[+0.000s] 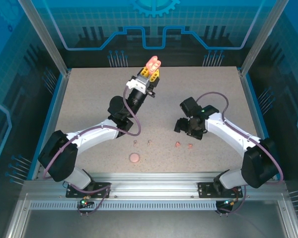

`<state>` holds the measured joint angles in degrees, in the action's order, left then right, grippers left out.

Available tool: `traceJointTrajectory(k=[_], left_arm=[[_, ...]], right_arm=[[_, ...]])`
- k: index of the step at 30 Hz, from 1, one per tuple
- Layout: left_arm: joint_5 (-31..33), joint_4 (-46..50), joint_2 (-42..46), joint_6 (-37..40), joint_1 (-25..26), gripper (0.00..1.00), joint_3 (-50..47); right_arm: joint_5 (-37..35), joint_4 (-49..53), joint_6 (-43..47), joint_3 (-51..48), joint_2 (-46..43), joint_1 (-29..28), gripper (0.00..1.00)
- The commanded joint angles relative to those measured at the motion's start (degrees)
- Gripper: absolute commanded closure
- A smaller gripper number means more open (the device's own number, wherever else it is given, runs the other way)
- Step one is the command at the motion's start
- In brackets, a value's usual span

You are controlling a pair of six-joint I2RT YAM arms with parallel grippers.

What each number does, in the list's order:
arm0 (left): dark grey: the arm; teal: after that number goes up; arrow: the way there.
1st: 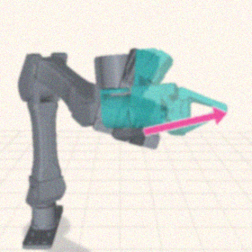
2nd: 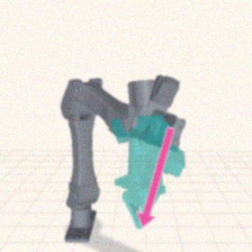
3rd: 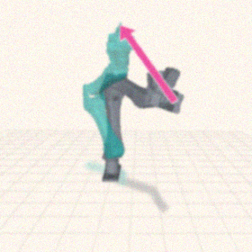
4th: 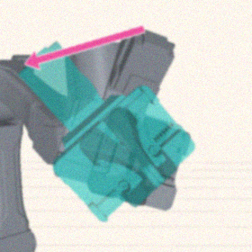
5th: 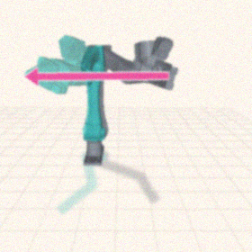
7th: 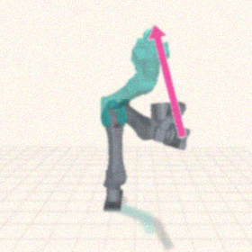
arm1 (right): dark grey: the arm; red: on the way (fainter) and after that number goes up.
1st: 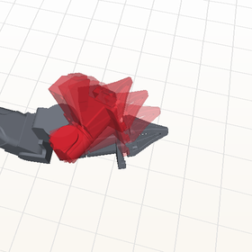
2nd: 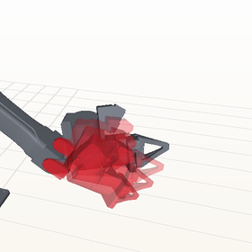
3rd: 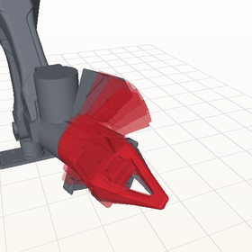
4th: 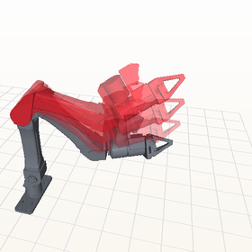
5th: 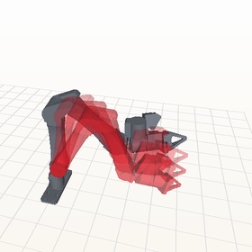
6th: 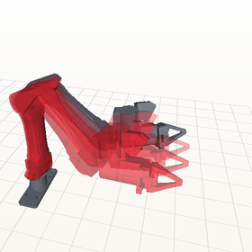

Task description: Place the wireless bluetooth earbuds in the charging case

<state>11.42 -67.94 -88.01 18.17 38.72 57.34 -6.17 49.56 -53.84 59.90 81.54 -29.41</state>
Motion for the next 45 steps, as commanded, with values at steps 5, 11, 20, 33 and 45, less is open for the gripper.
traceJointTrajectory(k=[5,11,20,33,45], left_arm=[[5.4,-4.5,-0.4,-3.0,-1.2,1.00,0.7],[4.6,-3.9,0.3,-2.7,-1.8,1.00,-0.3],[4.2,-4.1,-0.3,-3.0,-1.9,1.00,-0.9],[3.3,-4.1,-0.6,-3.1,-2.0,1.00,-1.5],[2.3,-4.2,-0.7,-3.6,-2.3,1.00,-2.0]], right_arm=[[-2.1,-0.7,-9.9,-2.8,4.3,-3.7,0.24],[-1.3,-1.3,-12.9,-2.9,8.7,-5.9,0.32],[0.0,-3.3,-22.5,-1.7,12.7,-7.7,0.43],[0.5,-1.6,-23.5,4.0,19.9,-7.6,0.49],[0.5,-2.7,-24.7,0.8,19.6,-7.7,0.51]])
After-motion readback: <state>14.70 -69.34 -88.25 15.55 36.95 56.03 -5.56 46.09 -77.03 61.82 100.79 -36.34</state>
